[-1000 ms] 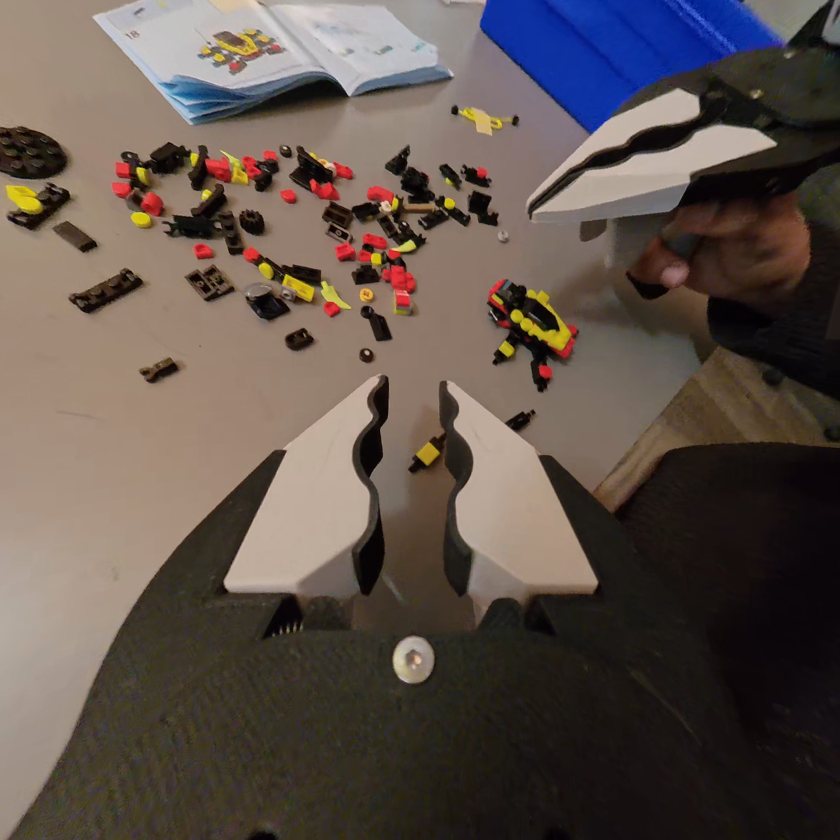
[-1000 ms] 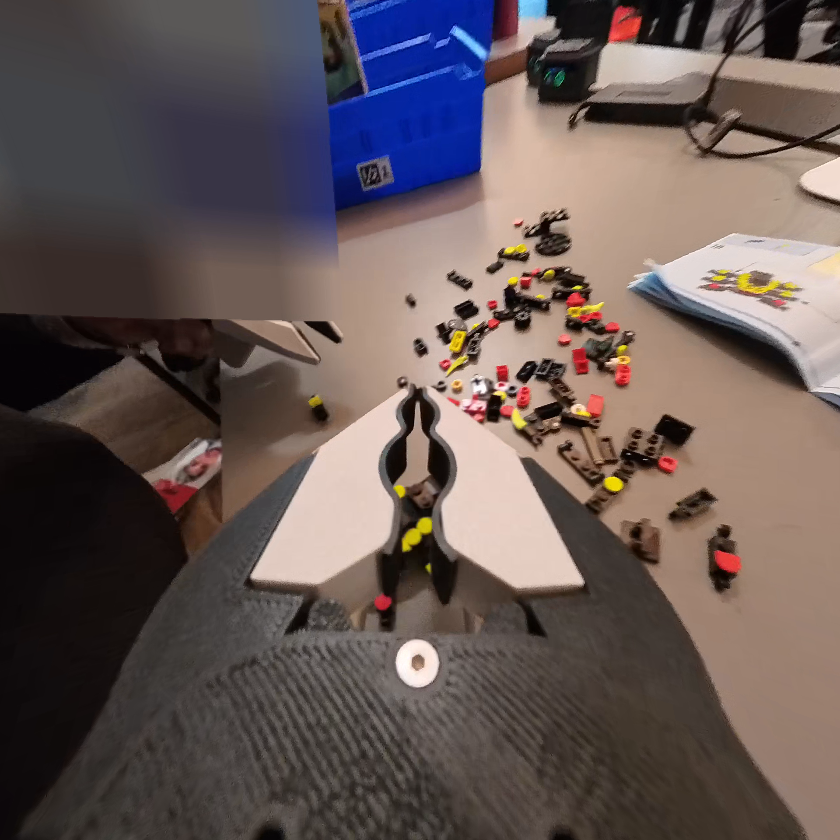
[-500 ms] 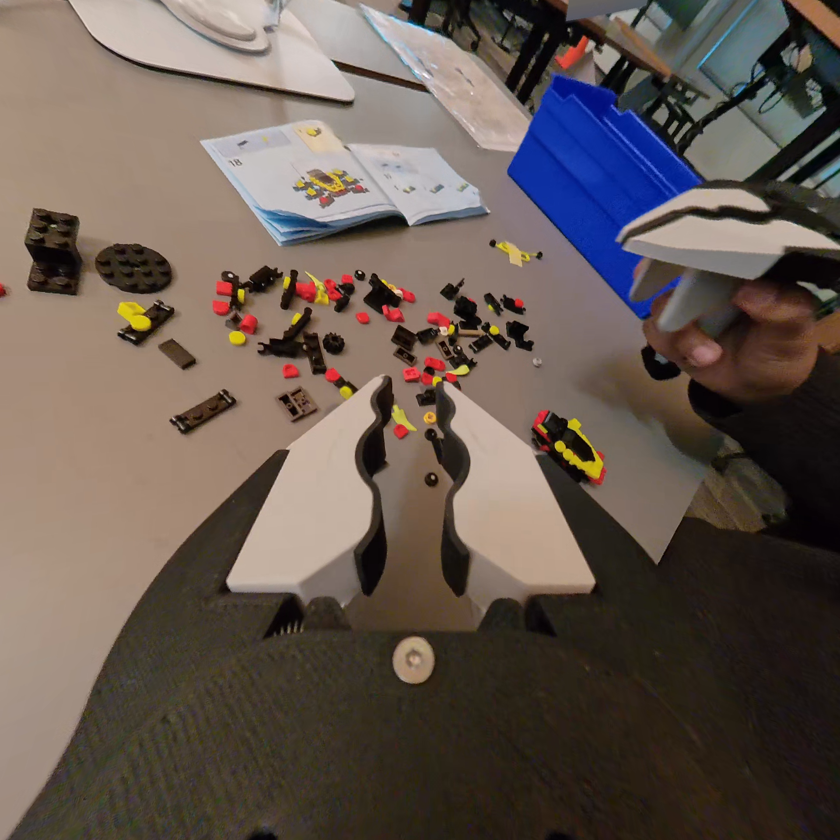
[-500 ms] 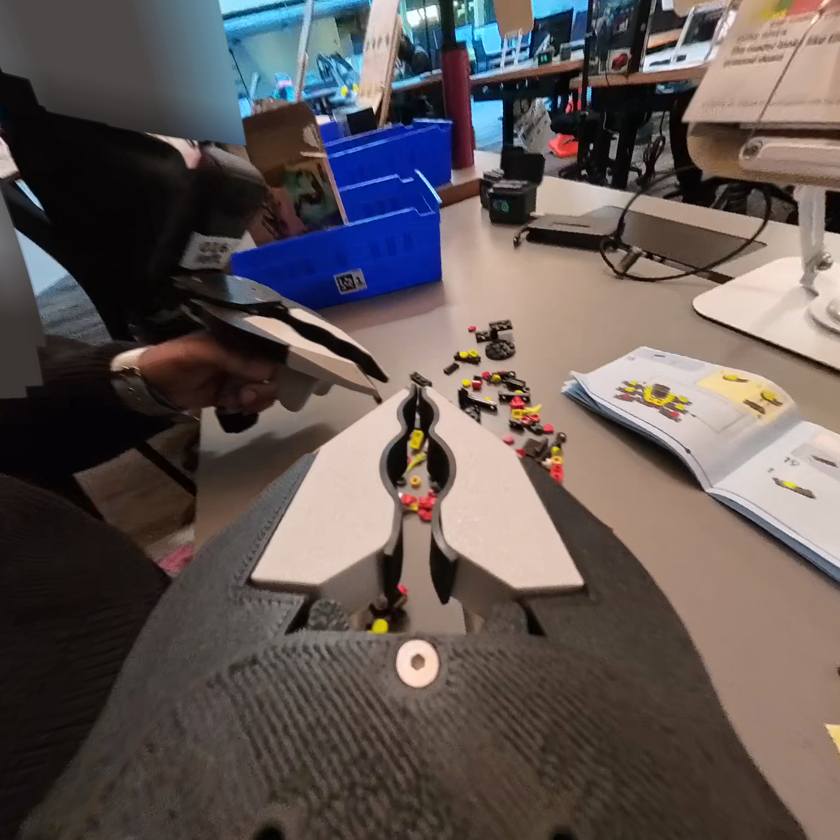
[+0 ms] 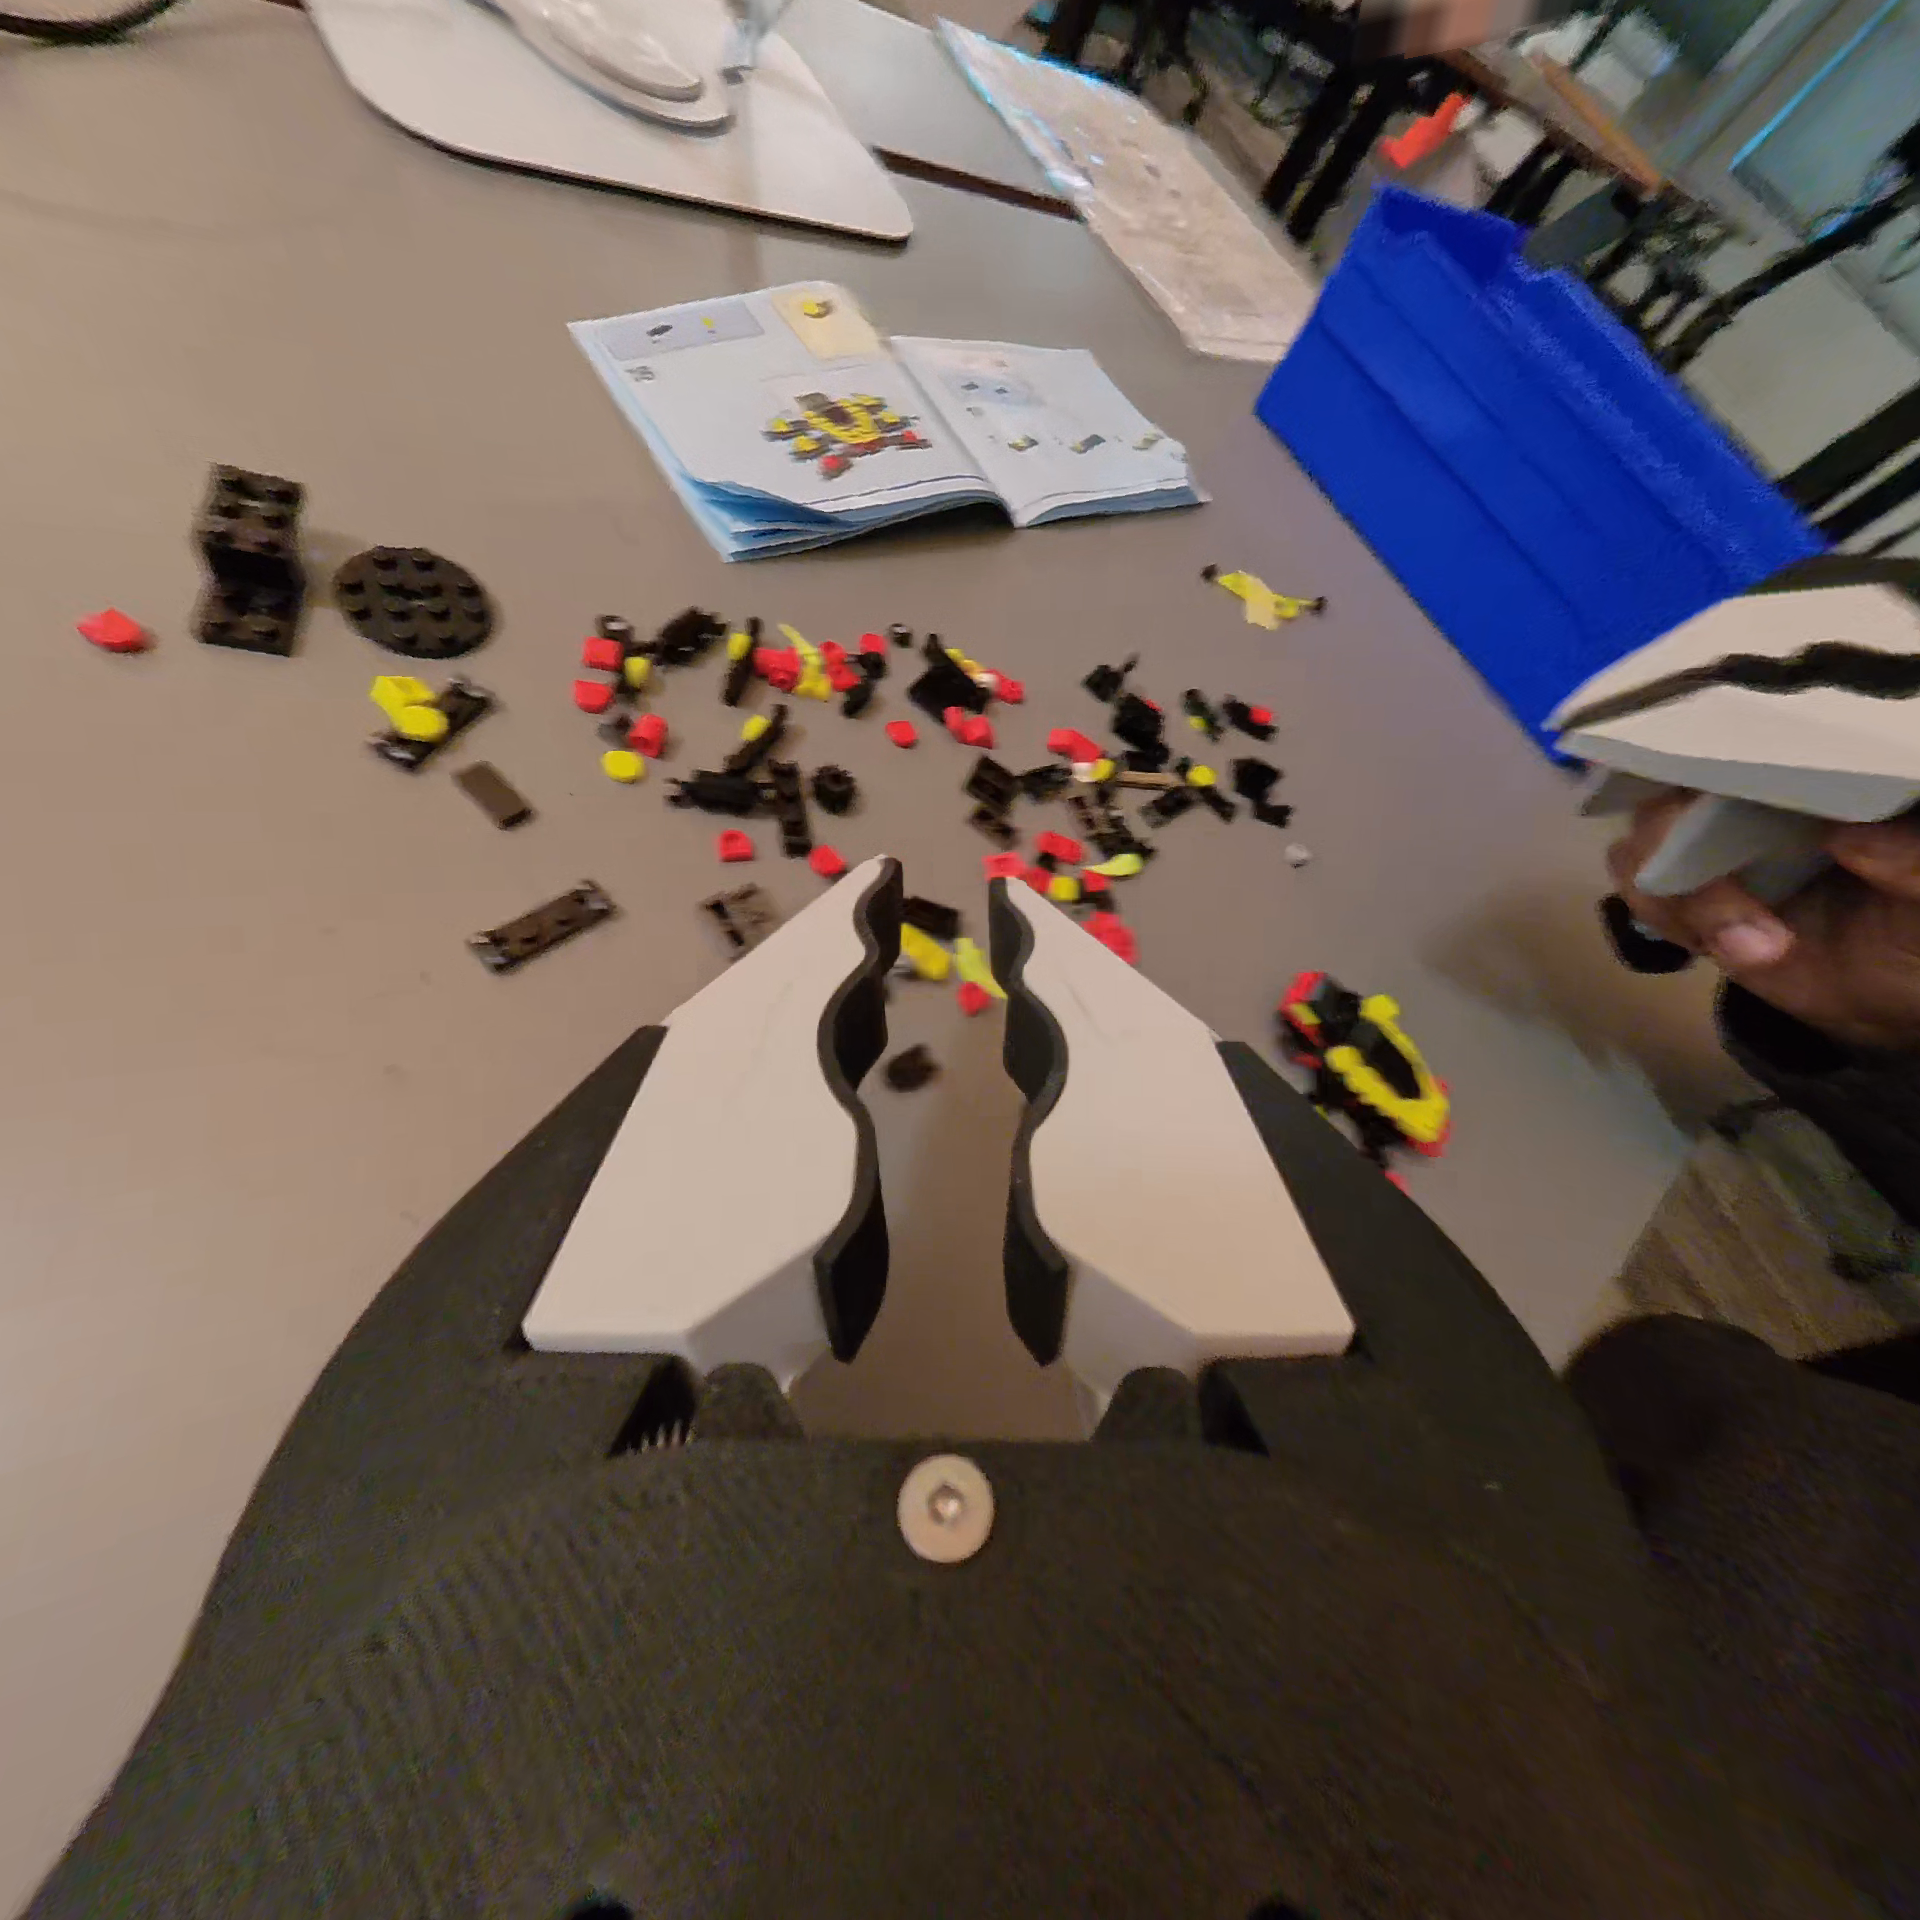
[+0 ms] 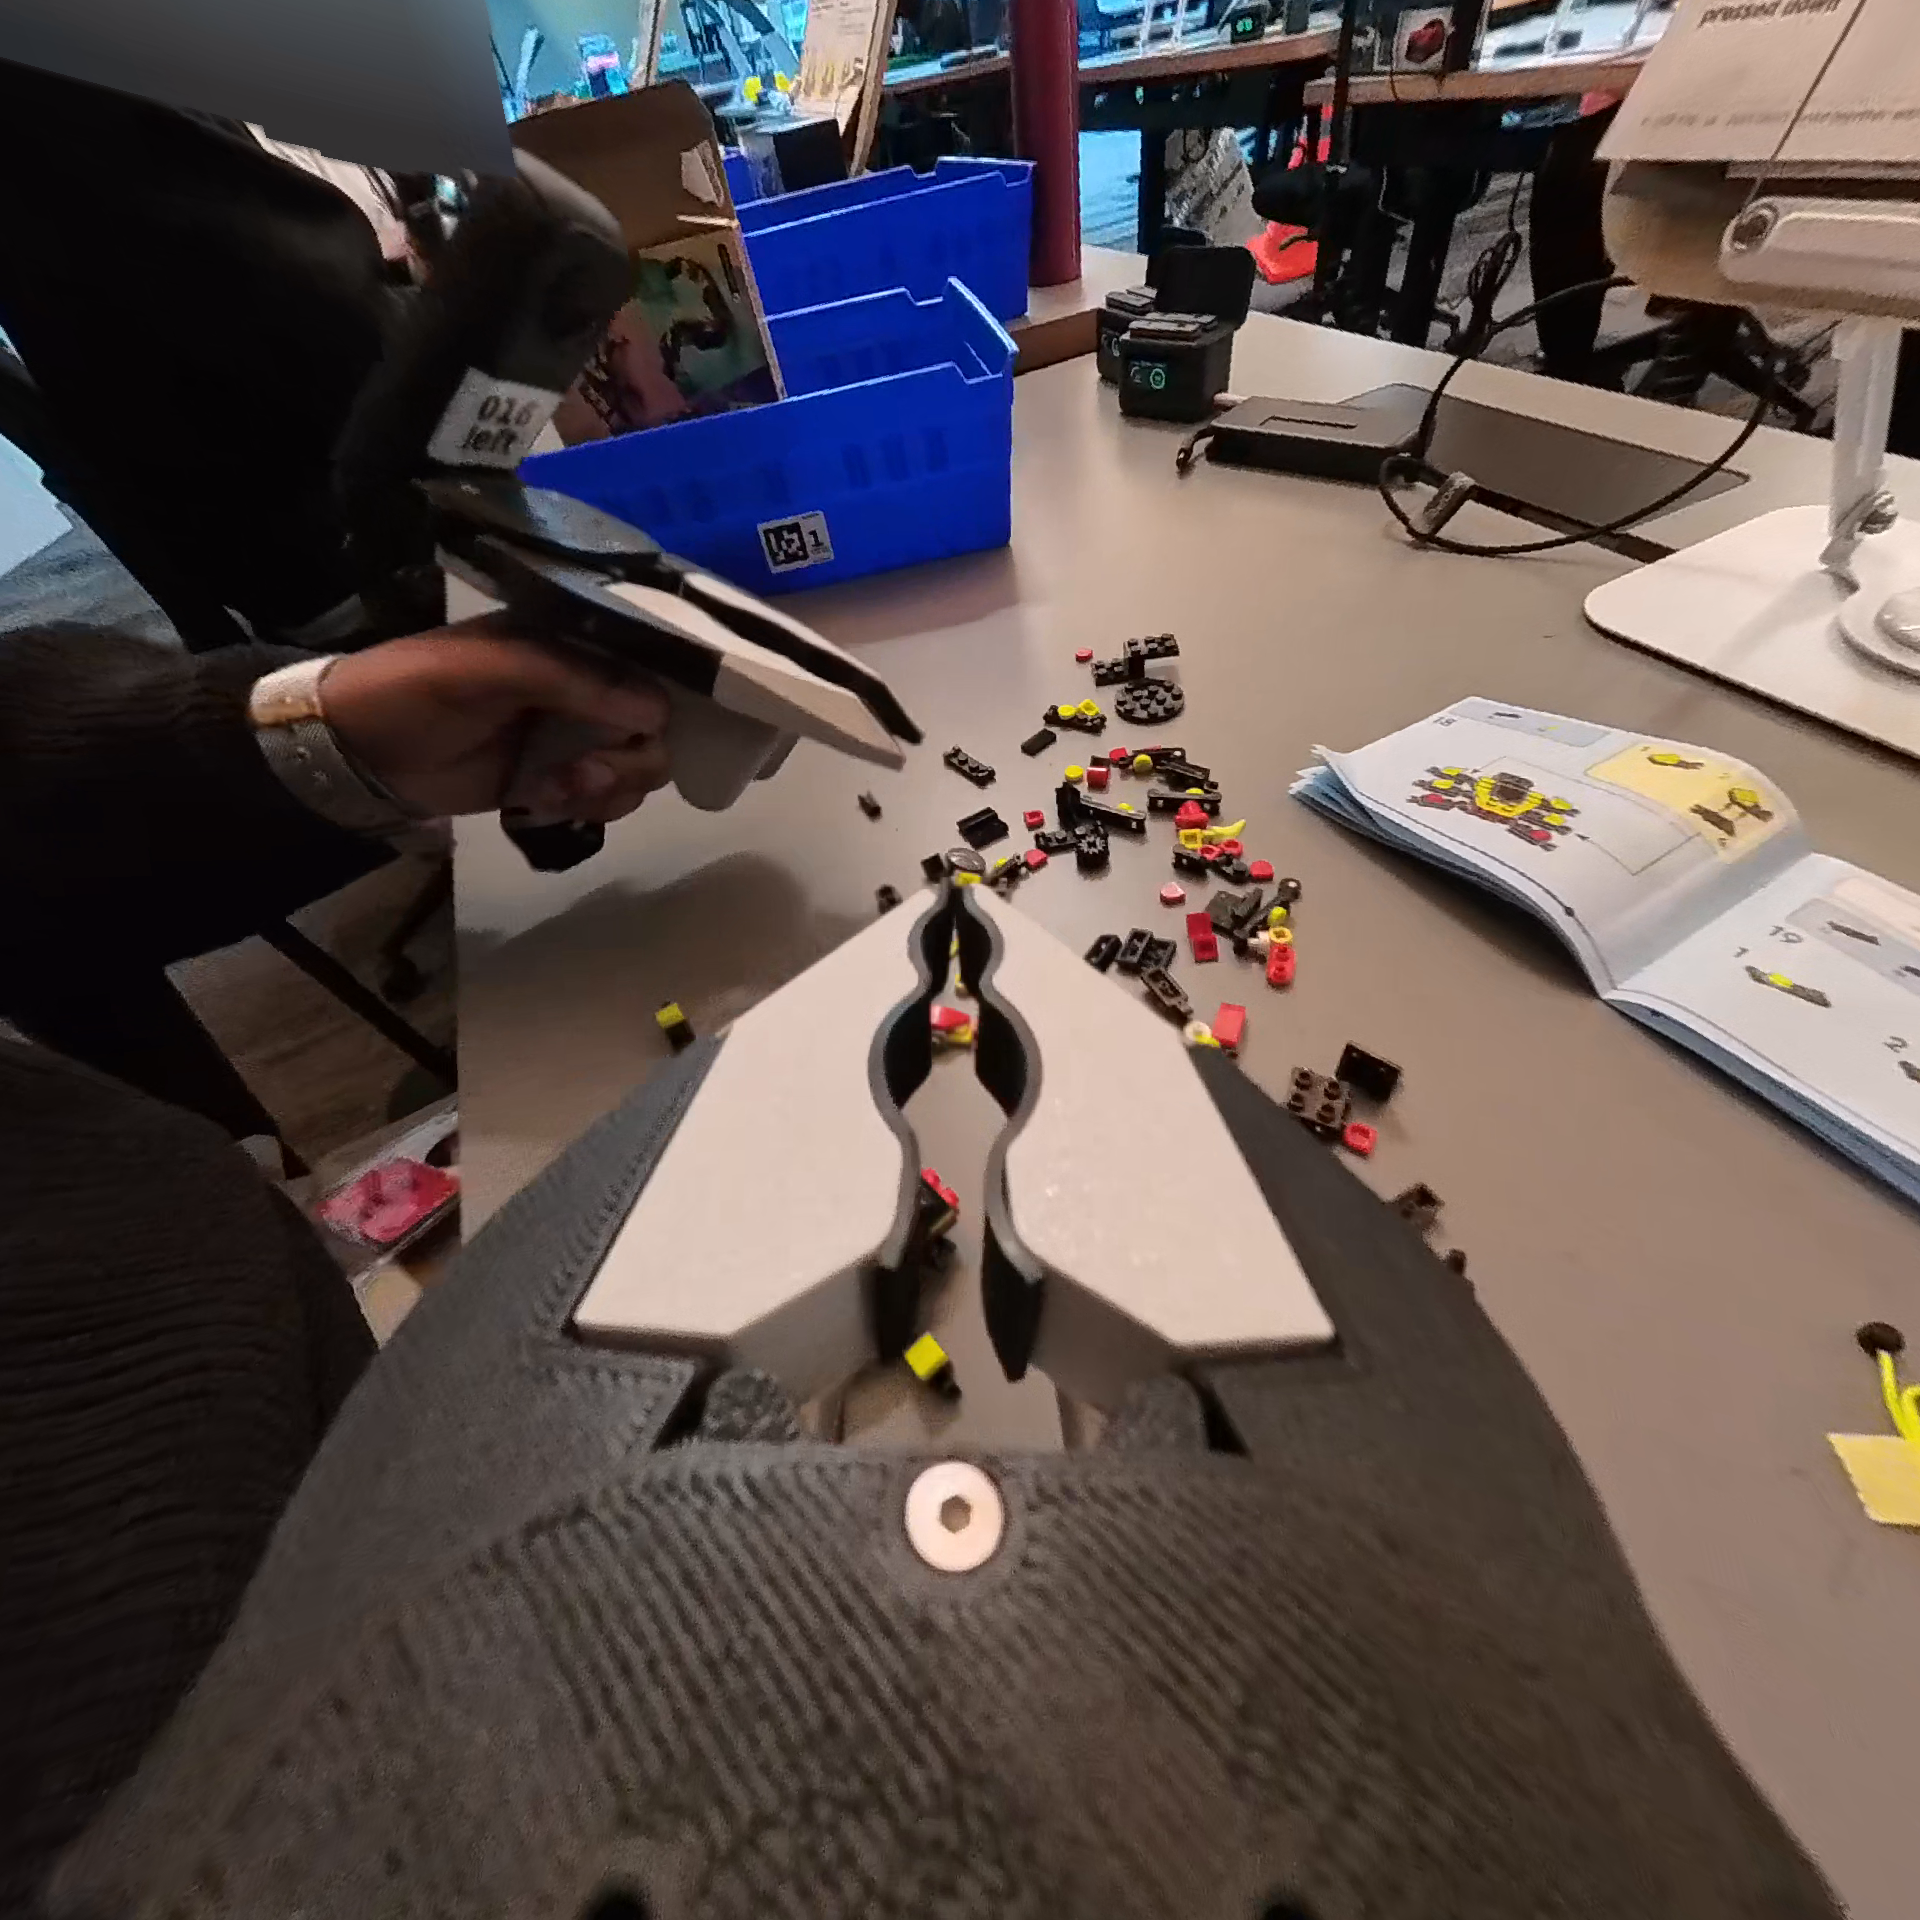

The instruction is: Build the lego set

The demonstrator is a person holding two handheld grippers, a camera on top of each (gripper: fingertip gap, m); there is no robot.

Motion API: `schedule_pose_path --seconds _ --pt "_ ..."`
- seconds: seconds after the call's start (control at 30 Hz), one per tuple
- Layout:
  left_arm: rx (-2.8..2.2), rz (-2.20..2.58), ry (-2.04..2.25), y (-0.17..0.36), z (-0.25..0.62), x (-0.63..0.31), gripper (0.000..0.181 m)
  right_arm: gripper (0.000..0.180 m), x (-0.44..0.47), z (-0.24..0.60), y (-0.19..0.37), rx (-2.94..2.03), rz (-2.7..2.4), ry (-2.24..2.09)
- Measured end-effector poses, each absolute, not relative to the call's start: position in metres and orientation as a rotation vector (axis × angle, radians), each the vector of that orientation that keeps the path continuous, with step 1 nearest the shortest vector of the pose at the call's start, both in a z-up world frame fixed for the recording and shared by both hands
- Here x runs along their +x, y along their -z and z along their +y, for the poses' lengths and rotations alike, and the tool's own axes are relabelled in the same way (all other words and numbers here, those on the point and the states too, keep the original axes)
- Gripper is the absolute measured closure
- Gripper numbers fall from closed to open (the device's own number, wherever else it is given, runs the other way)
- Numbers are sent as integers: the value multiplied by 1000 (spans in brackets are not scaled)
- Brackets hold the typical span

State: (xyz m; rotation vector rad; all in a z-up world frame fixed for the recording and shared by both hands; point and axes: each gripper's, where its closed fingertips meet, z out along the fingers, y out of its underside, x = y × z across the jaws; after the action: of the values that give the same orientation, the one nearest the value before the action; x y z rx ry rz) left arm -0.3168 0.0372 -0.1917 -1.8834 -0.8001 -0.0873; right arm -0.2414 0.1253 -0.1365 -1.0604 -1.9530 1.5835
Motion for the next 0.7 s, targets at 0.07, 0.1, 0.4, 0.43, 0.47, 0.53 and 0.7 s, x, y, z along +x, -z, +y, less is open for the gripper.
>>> schedule_pose_path --seconds 0.07,0.1,0.4,0.43,0.47,0.53,0.7 --pt "-1927 -810 -21 197 24 -339 166 180 -241 130 141 -1069 -1958 -1566" --pt "-1924 -824 -63 197 16 -351 166 180 -240 132 144 -1077 -1961 -1561" --pt "-1823 -978 168 206 12 -374 165 180 -242 143 158 -1147 -1972 -1579" --pt "-1832 -976 163 207 13 -374 165 180 -242 143 158 -1148 -1973 -1581" --pt "-1835 -972 159 207 13 -373 165 180 -242 143 159 -1148 -1975 -1583" --pt "-1831 -963 172 206 15 -371 165 180 -242 143 160 -1150 -1983 -1584" --pt "-1846 -937 253 208 22 -358 165 180 -244 140 165 -1164 -1999 -1598"
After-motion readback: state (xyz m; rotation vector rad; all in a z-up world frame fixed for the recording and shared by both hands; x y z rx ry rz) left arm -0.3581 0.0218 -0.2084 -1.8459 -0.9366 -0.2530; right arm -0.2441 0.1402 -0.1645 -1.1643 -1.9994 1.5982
